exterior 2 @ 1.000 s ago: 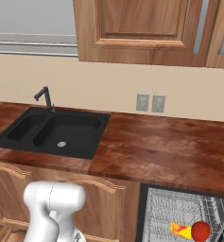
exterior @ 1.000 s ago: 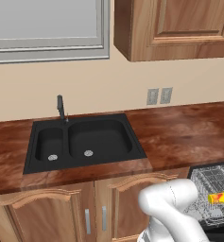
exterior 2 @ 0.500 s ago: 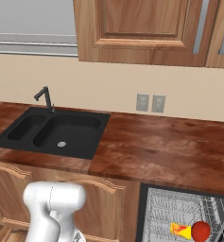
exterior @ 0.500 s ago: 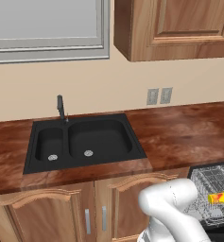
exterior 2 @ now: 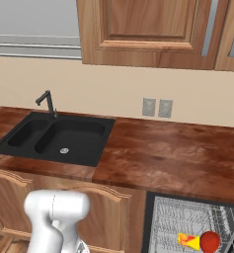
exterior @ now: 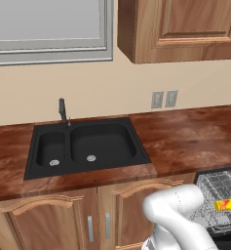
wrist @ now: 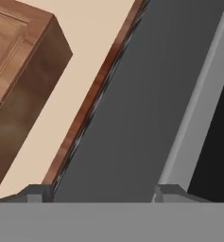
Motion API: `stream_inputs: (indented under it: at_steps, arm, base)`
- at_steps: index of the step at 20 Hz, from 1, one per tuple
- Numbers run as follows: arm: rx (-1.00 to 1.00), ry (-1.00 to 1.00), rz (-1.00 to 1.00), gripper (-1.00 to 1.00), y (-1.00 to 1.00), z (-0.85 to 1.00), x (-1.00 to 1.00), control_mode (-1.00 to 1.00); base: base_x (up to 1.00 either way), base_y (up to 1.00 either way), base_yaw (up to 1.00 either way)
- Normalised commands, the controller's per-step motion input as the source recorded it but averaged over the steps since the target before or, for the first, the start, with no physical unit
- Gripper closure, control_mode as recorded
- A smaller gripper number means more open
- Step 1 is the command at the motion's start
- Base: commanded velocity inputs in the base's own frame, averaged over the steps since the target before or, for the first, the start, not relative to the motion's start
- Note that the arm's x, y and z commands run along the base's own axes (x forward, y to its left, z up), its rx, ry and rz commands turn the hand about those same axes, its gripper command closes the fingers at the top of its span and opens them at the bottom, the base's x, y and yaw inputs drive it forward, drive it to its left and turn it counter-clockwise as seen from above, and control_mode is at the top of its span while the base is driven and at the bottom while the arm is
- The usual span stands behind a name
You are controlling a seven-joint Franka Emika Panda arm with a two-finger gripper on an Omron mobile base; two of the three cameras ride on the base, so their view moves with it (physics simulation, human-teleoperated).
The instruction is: Pick up the cup and bowl from the counter, place them in the dishwasher, and close the dishwasher door.
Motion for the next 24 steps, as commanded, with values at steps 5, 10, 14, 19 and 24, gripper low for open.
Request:
stream_inputs:
  at_steps: [5,10,14,19,24]
  arm:
    - [-0.14,-0.21,0.04,-1.00,0.00,-0.50,0.27,-1.00]
    - [-0.19,-0.24,0.01,-1.00,0.00,-0.31,0.45,-1.00]
    - [-0.18,-0.25,0.00,-1.00,0.00,-0.06,0.76,-1.00]
    - [-0.15,-0.19,0.00,-1.00,0.02,-0.02,0.90,-1.00]
    - [-0.20,-0.13,0.00,-1.00,0.08,-0.20,0.73,-1.00]
  base:
    - [0.00,0.00,0.00]
    - [0.00,0.00,0.00]
    - [0.00,0.00,0.00]
    - [0.00,0.00,0.00]
    - [0.00,0.00,0.00]
